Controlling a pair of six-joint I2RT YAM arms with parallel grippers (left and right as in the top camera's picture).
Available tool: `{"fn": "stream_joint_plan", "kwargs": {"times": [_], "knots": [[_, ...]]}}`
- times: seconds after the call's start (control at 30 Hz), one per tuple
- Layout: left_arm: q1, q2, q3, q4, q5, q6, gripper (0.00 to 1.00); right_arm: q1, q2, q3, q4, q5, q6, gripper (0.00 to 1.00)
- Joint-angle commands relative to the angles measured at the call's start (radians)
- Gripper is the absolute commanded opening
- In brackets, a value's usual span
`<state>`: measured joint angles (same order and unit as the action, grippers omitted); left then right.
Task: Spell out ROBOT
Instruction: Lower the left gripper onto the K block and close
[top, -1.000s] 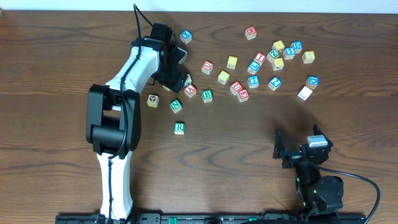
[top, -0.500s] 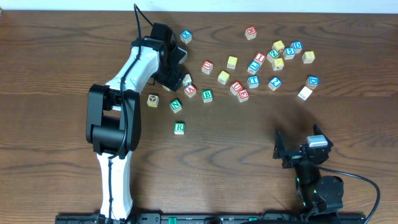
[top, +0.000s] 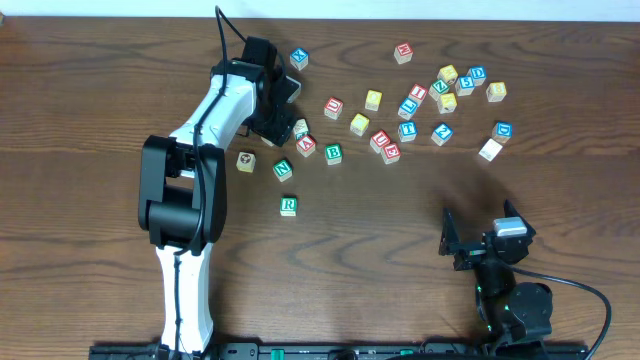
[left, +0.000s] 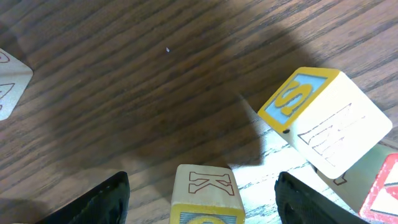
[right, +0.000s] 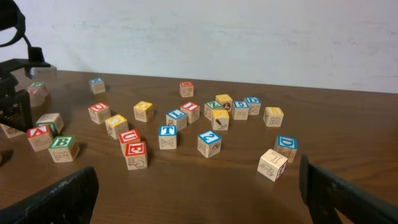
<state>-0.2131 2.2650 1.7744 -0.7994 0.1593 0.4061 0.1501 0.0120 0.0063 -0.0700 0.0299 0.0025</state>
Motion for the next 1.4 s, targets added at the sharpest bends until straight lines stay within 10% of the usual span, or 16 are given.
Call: {"fn": "stream_joint_plan", "kwargs": {"times": [0.0, 0.73, 1.37], "knots": [[0.0, 0.019, -0.011, 0.0, 0.013, 0.032, 0.73, -0.007, -0.005, -0.001, -0.005, -0.003, -0.011, 0.99], [0.0, 0.019, -0.023, -0.002, 0.009, 0.073, 0.69, -0.007, -0.005, -0.001, -0.005, -0.003, -0.011, 0.99], [0.0, 0.019, -0.023, -0.002, 0.009, 0.073, 0.33, -0.007, -0.005, -0.001, -0.005, -0.003, -0.011, 0.99]]}}
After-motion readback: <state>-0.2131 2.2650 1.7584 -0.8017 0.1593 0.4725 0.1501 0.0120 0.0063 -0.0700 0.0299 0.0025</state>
